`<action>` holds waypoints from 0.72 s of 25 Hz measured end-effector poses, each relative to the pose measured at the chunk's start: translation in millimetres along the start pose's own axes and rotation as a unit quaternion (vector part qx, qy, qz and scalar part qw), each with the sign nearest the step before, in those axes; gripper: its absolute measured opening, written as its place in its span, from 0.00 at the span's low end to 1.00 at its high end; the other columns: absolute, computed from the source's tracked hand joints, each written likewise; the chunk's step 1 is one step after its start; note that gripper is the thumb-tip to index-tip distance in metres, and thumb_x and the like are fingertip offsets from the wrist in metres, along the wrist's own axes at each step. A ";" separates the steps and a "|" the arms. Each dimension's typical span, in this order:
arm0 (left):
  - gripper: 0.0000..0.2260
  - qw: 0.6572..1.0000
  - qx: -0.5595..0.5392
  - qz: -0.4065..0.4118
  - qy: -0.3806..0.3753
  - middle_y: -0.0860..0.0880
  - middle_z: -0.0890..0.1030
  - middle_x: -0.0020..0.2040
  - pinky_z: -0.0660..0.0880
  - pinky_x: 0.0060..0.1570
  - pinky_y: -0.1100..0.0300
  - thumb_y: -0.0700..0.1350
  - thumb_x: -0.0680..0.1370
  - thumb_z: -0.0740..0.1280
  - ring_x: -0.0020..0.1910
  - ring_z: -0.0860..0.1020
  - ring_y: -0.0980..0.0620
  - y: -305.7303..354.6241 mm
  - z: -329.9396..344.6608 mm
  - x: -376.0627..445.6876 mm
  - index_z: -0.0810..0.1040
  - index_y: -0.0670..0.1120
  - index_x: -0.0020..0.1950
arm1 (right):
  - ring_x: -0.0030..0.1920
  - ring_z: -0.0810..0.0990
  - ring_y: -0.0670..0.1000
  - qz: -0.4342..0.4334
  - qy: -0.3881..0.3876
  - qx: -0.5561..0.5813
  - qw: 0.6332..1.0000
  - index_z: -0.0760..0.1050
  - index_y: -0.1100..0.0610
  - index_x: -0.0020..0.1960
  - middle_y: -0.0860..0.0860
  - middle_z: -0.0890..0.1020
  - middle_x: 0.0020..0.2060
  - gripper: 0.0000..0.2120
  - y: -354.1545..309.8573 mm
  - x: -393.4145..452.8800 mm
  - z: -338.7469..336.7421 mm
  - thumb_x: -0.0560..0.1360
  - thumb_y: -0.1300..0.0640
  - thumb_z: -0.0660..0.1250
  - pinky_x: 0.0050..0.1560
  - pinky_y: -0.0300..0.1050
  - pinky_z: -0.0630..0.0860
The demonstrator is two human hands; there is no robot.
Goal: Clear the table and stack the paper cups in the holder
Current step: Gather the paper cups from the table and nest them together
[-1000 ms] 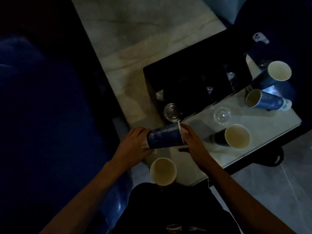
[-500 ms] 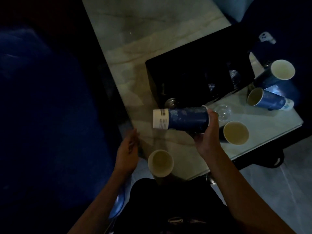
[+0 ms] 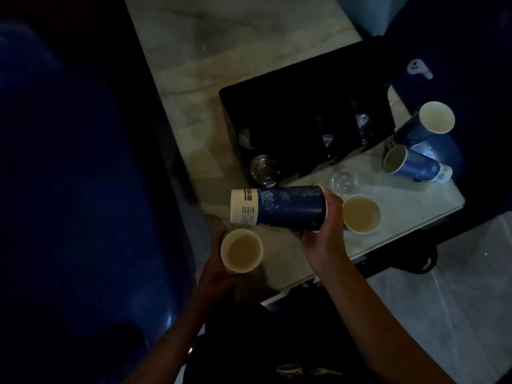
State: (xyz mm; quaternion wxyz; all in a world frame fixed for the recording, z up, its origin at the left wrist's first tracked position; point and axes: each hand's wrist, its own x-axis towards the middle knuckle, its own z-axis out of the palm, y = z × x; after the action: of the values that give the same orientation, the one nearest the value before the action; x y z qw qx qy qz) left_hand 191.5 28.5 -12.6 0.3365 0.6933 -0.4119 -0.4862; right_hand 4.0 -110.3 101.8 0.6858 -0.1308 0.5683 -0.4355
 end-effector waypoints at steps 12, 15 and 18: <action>0.36 0.962 -0.095 -0.082 0.244 0.53 0.83 0.58 0.81 0.48 0.62 0.39 0.61 0.83 0.55 0.82 0.58 56.7 145.3 -24.1 0.74 0.54 0.65 | 0.50 0.78 0.30 -0.158 -0.188 -0.370 0.896 0.73 0.34 0.58 0.23 0.76 0.48 0.18 -89.5 -0.7 -54.3 0.69 0.35 0.66 0.40 0.40 0.81; 0.30 0.944 -0.123 -0.154 0.266 0.60 0.81 0.47 0.75 0.35 0.78 0.39 0.64 0.82 0.48 0.83 0.63 68.3 169.5 -24.4 0.73 0.61 0.57 | 0.51 0.78 0.32 -0.171 -0.200 -0.413 0.872 0.73 0.37 0.59 0.24 0.76 0.48 0.21 -101.5 -7.9 -68.7 0.67 0.36 0.67 0.48 0.47 0.81; 0.25 0.938 -0.110 -0.215 0.249 0.64 0.79 0.44 0.73 0.31 0.79 0.44 0.66 0.81 0.46 0.80 0.59 72.8 178.2 -23.1 0.74 0.59 0.57 | 0.51 0.78 0.35 -0.193 -0.208 -0.444 0.850 0.72 0.36 0.59 0.27 0.77 0.50 0.21 -99.8 -18.2 -72.2 0.67 0.35 0.69 0.48 0.43 0.80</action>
State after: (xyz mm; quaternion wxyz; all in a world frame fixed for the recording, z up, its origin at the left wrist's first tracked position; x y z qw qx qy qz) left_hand -0.2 5.9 6.2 0.3897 0.8229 -0.1002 -0.4012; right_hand -104.8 -132.5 158.1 0.5591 -0.6158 0.5085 -0.2229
